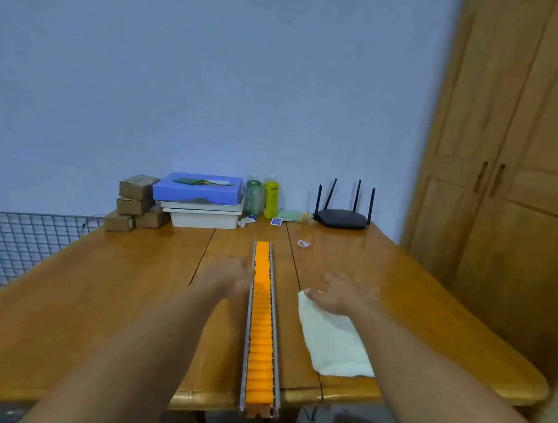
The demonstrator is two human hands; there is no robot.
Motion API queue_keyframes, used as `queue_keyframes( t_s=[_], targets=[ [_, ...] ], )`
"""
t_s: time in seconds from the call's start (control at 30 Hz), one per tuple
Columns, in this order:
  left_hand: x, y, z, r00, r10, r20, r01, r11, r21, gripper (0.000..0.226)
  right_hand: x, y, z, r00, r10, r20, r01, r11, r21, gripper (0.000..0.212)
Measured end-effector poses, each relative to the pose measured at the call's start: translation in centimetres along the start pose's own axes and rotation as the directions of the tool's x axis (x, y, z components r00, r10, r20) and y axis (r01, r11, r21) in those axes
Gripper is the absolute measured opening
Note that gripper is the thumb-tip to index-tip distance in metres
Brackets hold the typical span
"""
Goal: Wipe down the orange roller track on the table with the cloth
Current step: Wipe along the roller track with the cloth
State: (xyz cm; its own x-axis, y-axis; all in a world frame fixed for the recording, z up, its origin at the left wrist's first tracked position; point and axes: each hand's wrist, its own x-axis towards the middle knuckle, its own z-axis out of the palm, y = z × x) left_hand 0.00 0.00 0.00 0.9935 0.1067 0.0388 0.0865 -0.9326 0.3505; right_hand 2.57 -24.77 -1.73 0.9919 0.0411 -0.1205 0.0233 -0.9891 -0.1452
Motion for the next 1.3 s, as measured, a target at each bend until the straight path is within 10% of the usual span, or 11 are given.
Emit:
queue_keyframes(
  t_s=[0.63, 0.87, 1.3],
  targets=[
    [9.2, -4.5, 7.9, 0.992, -0.016, -0.125, -0.014, 0.972, -0.236, 0.042, 6.7, 0.7, 5.8, 0.918, -0.196, -0.345, 0.153, 0.977, -0.149, 0.046],
    [13.3, -4.8, 8.7, 0.990, -0.003, -0.138, -0.049, 0.925, -0.376, 0.038, 14.0, 0.6, 1.9, 0.911, -0.059, -0.409, 0.111, 0.988, 0.106, 0.048],
    [15.4, -6.0, 10.3, 0.980, 0.000, -0.199, -0.081, 0.913, -0.399, 0.034, 25.5, -13.4, -2.6, 0.823, -0.280, -0.494, 0.336, 0.941, 0.027, 0.036]
  ],
)
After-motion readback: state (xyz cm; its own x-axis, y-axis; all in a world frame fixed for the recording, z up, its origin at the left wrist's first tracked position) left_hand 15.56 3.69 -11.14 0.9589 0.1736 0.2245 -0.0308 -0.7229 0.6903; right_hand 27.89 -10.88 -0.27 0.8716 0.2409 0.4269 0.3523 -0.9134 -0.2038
